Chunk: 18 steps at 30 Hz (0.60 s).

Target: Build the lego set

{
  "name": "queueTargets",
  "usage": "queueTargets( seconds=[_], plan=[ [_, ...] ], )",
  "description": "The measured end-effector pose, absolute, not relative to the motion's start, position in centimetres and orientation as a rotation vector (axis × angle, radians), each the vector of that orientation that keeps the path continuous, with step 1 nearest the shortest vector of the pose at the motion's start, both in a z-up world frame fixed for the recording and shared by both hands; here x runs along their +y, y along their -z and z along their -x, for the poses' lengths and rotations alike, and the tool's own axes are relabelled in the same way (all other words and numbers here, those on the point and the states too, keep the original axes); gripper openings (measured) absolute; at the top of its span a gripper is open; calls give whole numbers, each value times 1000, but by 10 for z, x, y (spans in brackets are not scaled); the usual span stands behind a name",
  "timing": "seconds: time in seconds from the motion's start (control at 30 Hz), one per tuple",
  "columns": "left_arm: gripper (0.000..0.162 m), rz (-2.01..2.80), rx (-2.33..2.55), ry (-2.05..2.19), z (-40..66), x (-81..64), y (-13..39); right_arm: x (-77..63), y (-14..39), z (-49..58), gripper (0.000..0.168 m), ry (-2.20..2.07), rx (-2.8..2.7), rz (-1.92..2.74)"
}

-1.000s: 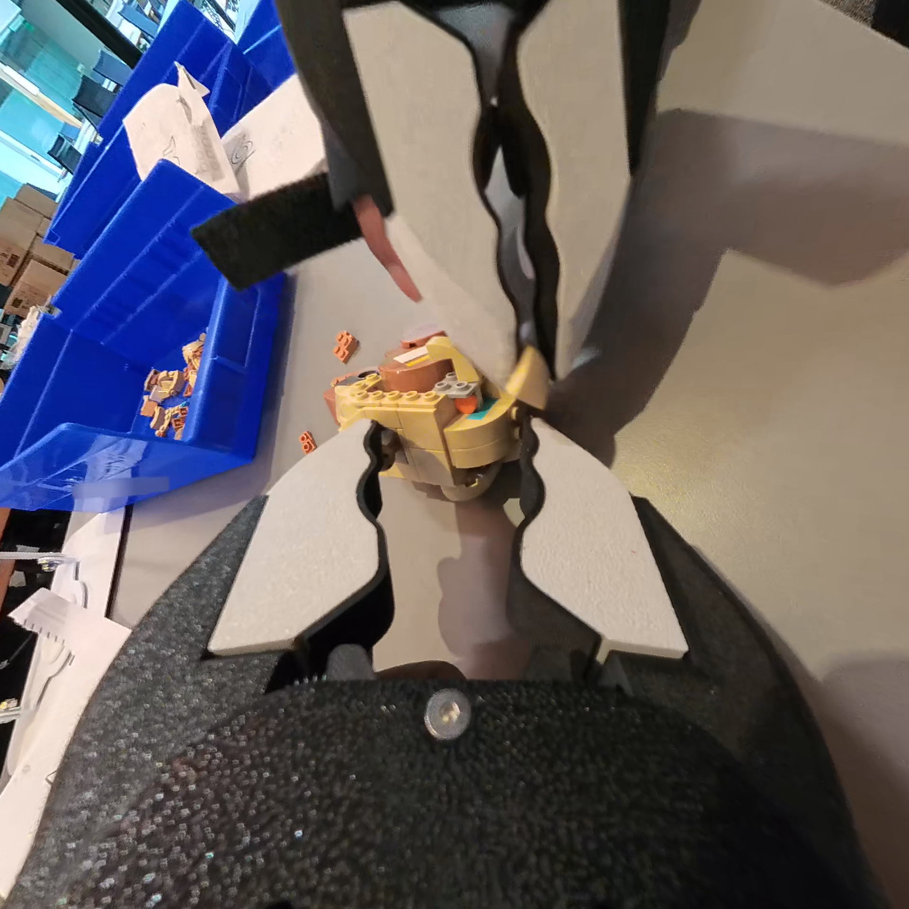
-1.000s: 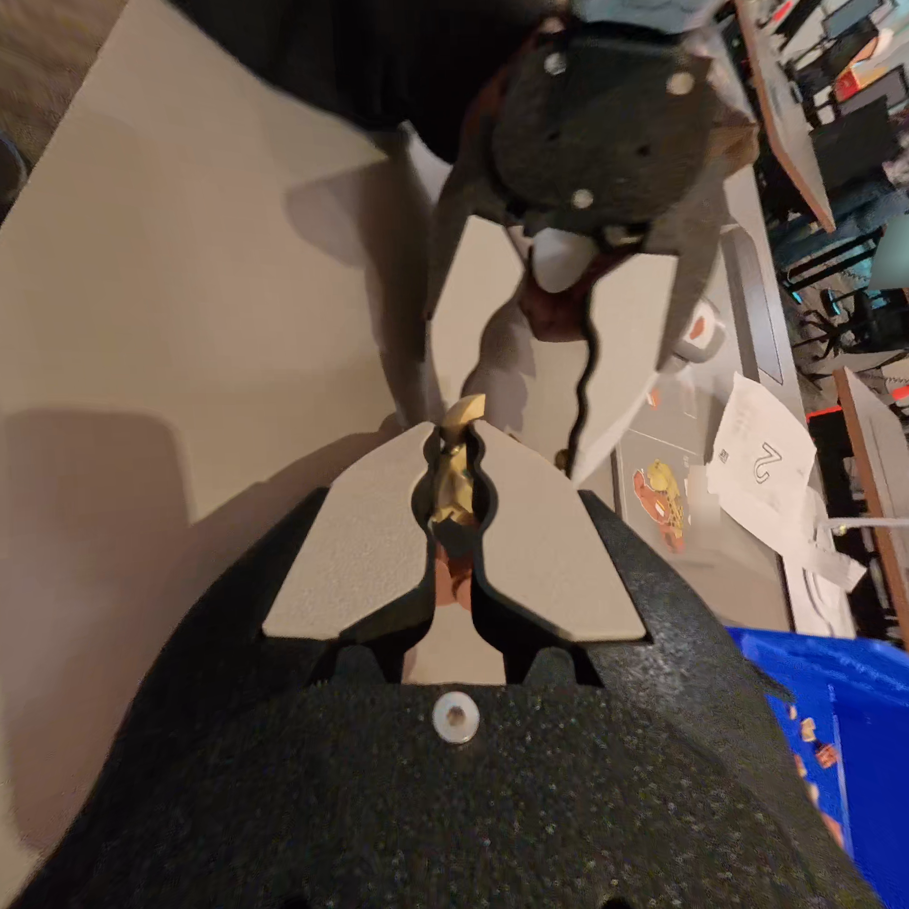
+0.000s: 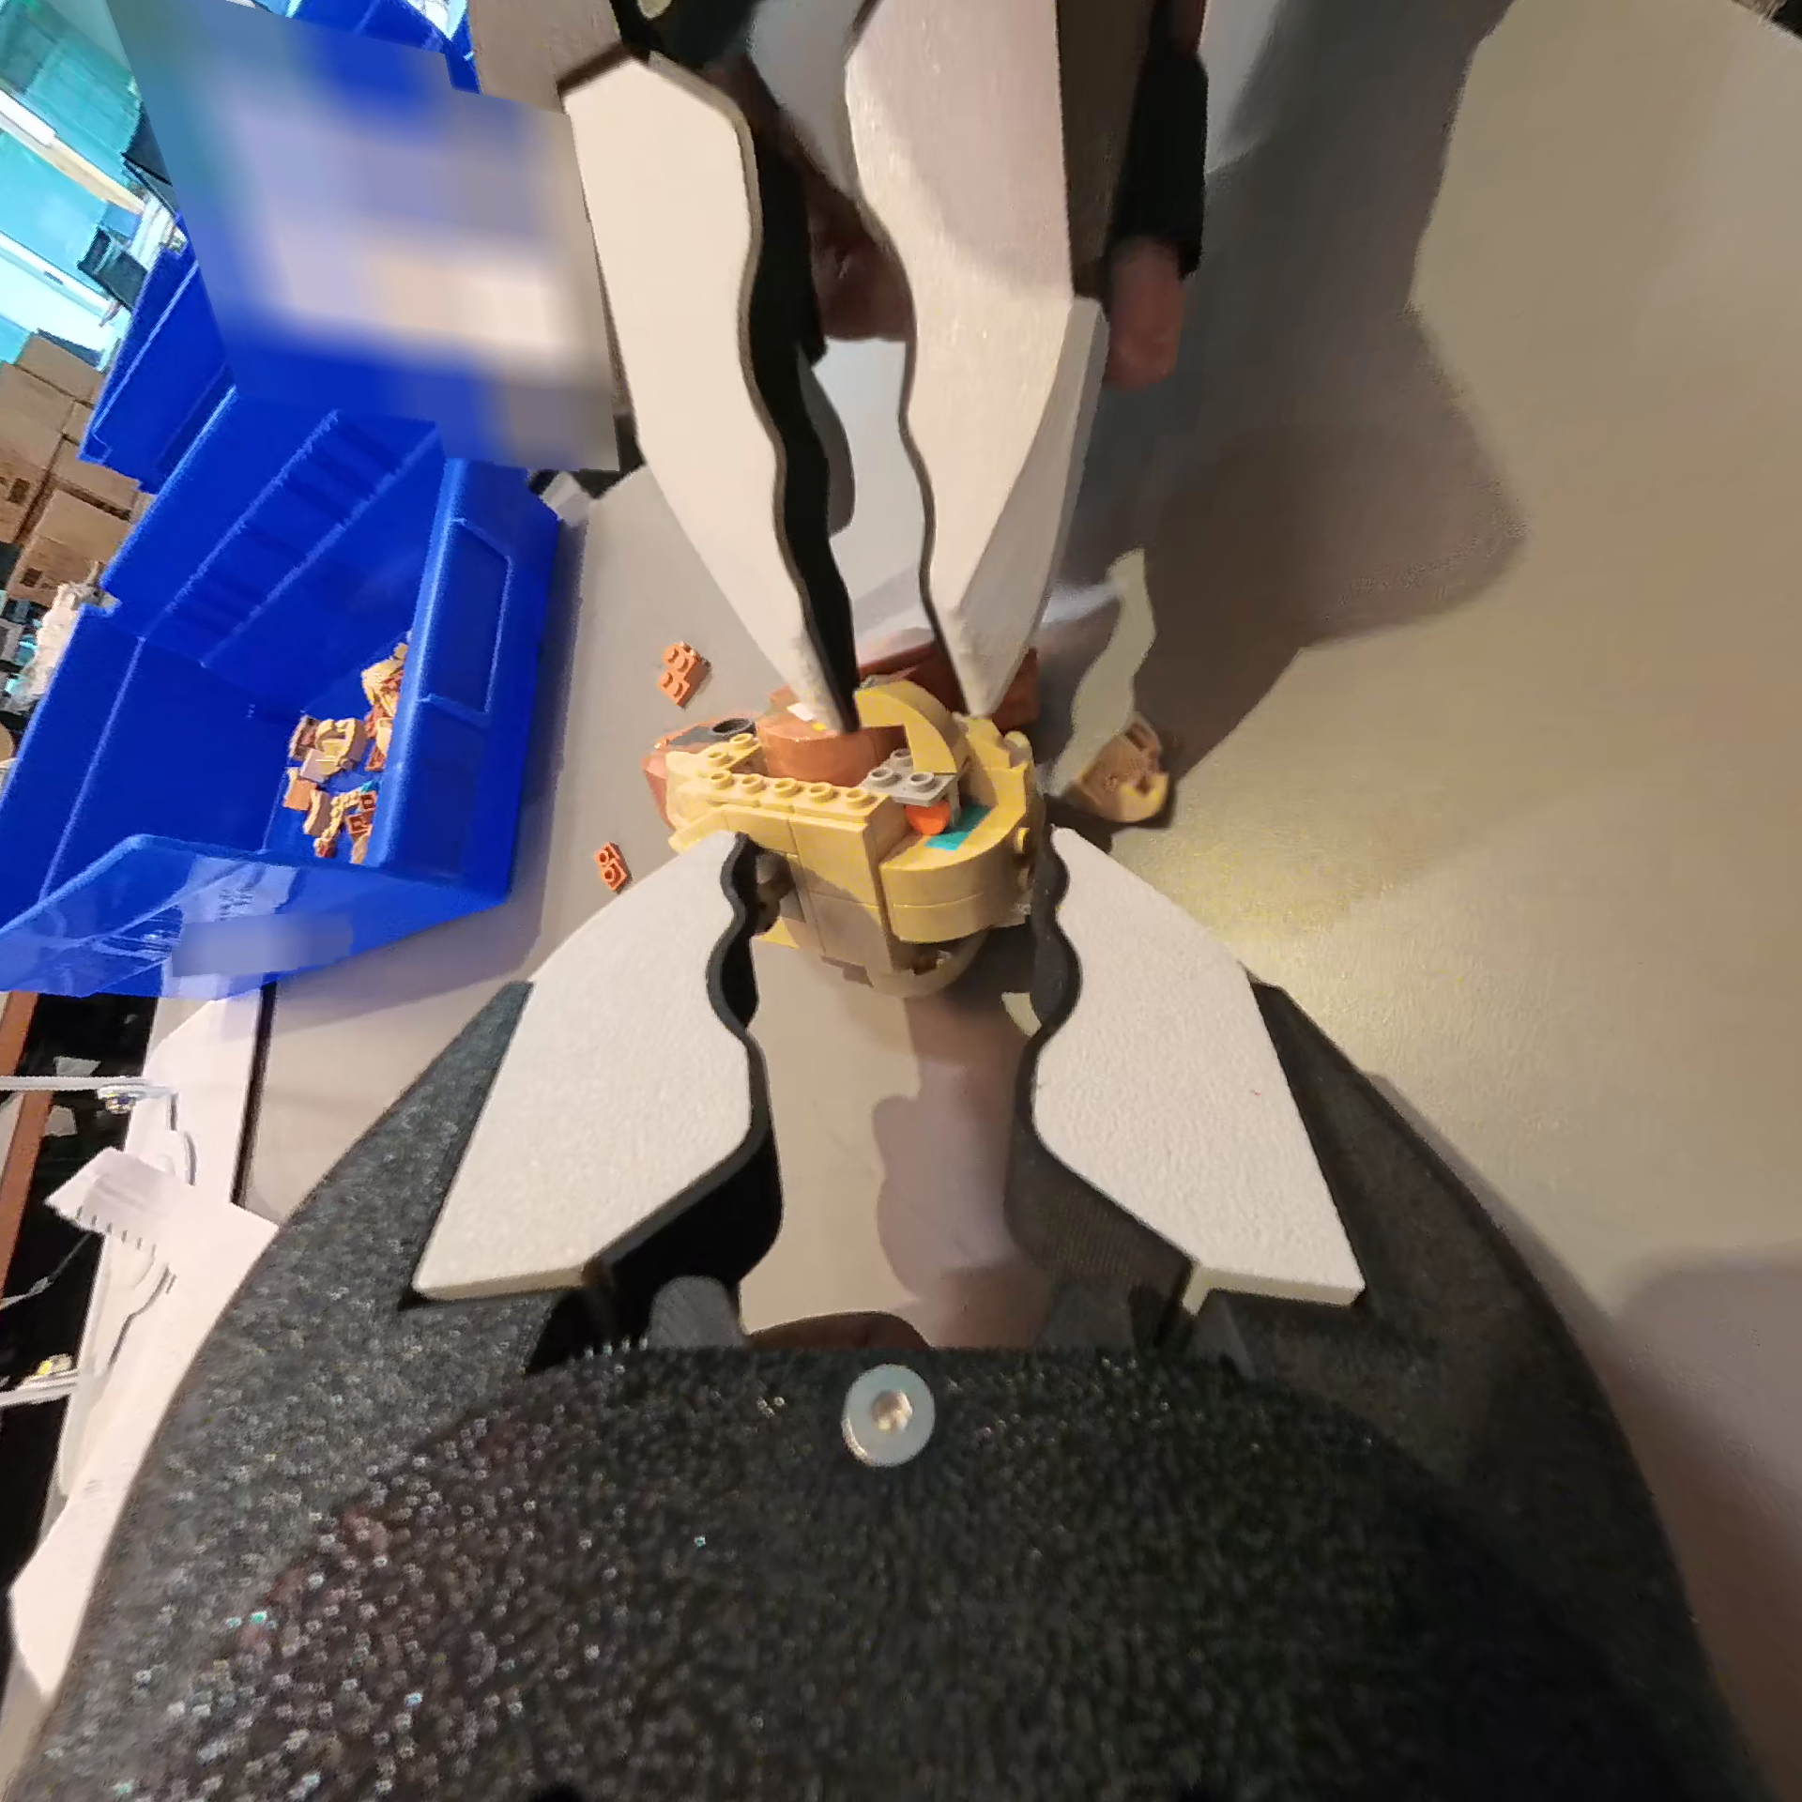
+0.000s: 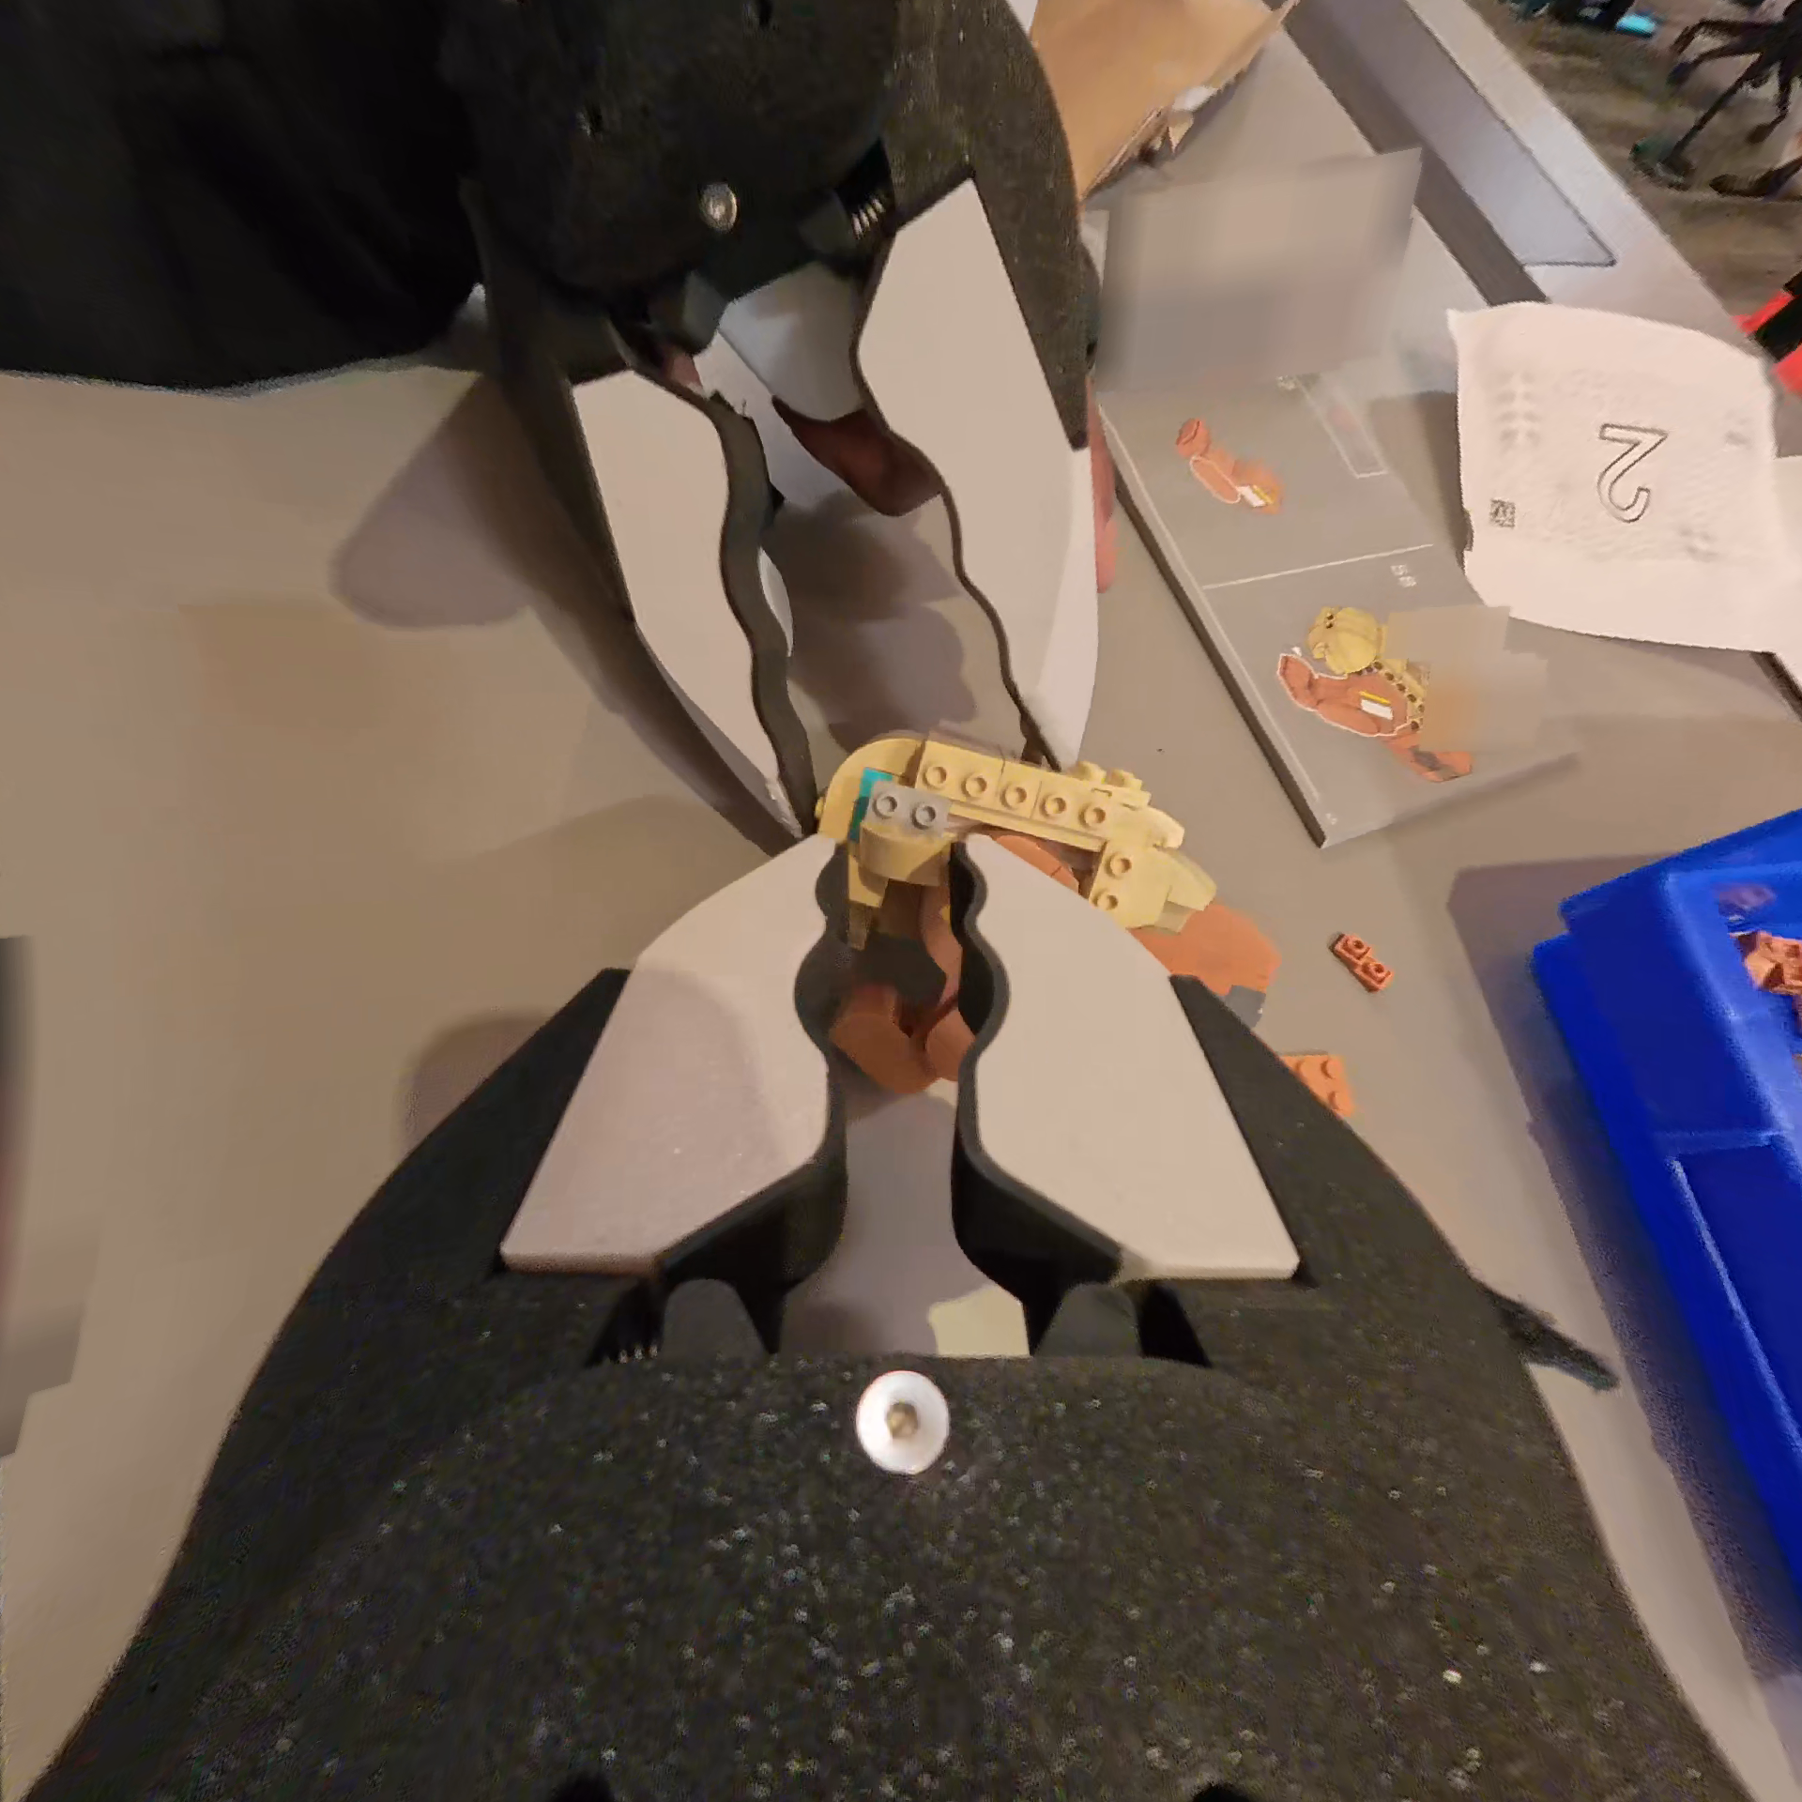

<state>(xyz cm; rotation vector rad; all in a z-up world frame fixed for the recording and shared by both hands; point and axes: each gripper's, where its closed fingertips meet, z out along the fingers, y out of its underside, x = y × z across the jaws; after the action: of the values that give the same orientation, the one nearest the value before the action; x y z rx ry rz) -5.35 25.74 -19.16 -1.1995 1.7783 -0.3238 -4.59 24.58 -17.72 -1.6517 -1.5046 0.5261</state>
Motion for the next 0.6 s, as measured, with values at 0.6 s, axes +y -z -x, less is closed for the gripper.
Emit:
queueTargets(
  seconds=[0.6],
  plan=[
    [52, 1209, 1792, 261, 55, 260, 193, 235, 173, 52, 7, -114, -1719, 1185]
  ],
)
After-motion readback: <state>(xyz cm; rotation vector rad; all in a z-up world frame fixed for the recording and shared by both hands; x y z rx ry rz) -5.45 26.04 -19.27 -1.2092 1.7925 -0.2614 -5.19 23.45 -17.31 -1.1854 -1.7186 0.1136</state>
